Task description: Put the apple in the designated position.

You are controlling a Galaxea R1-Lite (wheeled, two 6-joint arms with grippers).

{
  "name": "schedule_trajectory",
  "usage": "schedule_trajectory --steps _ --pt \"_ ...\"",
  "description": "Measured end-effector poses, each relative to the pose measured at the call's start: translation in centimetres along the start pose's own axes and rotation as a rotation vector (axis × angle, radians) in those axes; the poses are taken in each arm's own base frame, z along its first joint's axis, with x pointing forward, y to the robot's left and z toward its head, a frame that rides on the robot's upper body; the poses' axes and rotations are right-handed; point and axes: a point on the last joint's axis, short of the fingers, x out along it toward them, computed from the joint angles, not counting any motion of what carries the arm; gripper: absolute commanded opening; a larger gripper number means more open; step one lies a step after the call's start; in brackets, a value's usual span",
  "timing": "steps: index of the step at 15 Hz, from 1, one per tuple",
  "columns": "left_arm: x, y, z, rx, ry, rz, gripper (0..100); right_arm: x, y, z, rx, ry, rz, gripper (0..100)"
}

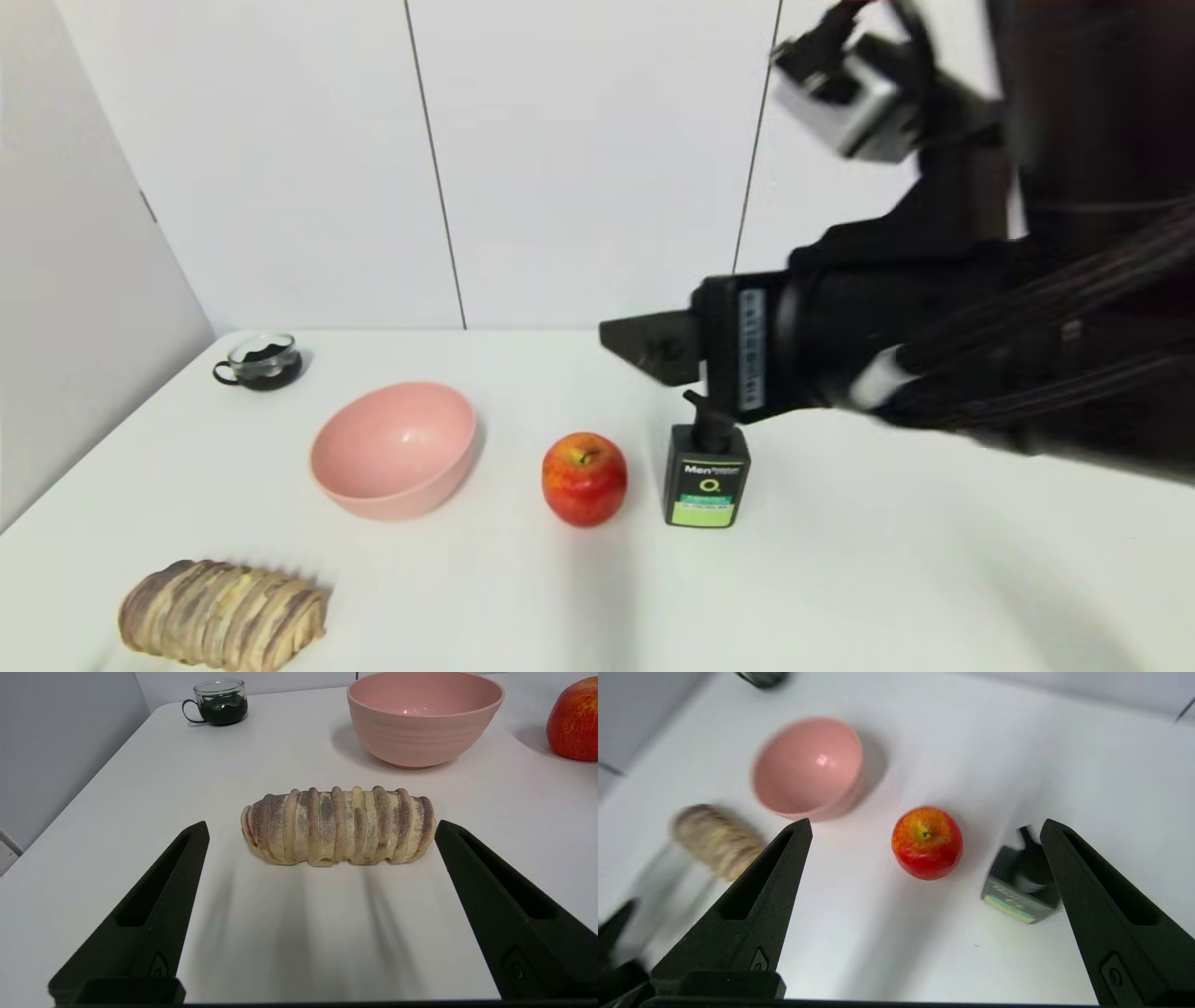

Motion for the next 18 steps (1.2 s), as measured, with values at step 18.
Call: schedule_trajectory --steps 18 --pt "0.0 0.0 0.0 0.0 0.0 0.0 100 -17.7 -13.8 -19.9 -0.107 -0.166 -0.616 100"
